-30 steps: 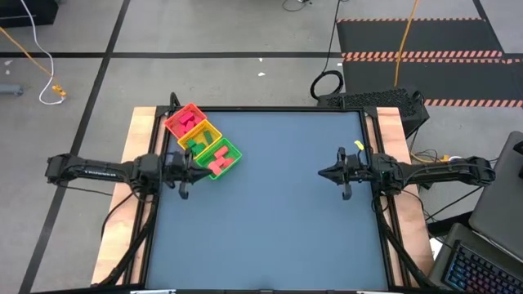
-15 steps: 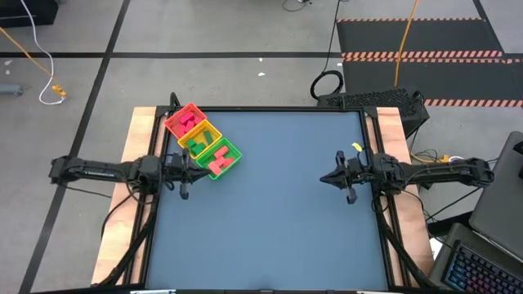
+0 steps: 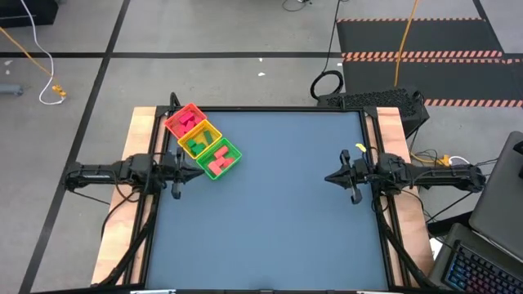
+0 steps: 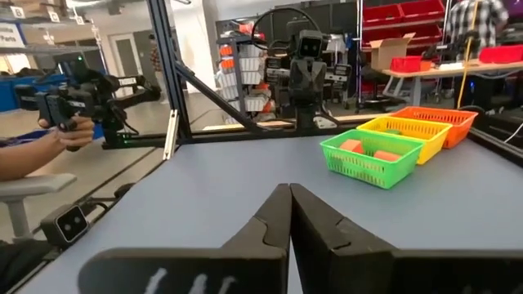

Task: Sort & place blocks by color
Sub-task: Return to Home Position

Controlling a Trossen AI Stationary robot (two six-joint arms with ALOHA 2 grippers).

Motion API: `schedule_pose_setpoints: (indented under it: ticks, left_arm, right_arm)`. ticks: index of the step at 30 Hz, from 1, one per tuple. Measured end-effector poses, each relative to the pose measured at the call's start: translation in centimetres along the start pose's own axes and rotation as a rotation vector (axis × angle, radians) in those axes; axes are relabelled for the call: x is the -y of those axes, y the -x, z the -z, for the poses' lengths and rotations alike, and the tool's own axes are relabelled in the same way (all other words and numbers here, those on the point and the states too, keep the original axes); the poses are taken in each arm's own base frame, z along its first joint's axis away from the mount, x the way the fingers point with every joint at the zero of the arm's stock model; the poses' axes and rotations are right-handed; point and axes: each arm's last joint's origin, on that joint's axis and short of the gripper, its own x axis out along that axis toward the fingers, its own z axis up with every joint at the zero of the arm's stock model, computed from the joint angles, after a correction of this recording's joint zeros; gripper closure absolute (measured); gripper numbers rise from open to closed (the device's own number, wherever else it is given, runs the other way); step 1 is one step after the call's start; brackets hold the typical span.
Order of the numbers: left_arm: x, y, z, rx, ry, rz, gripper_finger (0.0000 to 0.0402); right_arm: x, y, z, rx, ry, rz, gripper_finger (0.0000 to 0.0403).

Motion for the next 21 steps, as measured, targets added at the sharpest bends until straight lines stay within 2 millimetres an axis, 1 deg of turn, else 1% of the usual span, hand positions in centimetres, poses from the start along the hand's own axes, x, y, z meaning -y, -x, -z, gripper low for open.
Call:
schedule_pose_setpoints:
  ticks: [12, 21]
  left_arm:
    - [0.1, 0.0, 0.0, -0.003, -0.005, 0.026, 0.0399]
    - [0.1, -0.1, 0.1, 0.001, -0.007, 0.032, 0.04]
  right_arm:
    - [-0.3, 1.3, -0.2, 0.048, 0.044, -0.006, 0.0403]
    - [-0.3, 1.3, 0.1, 0.022, 0.027, -0.002, 0.0403]
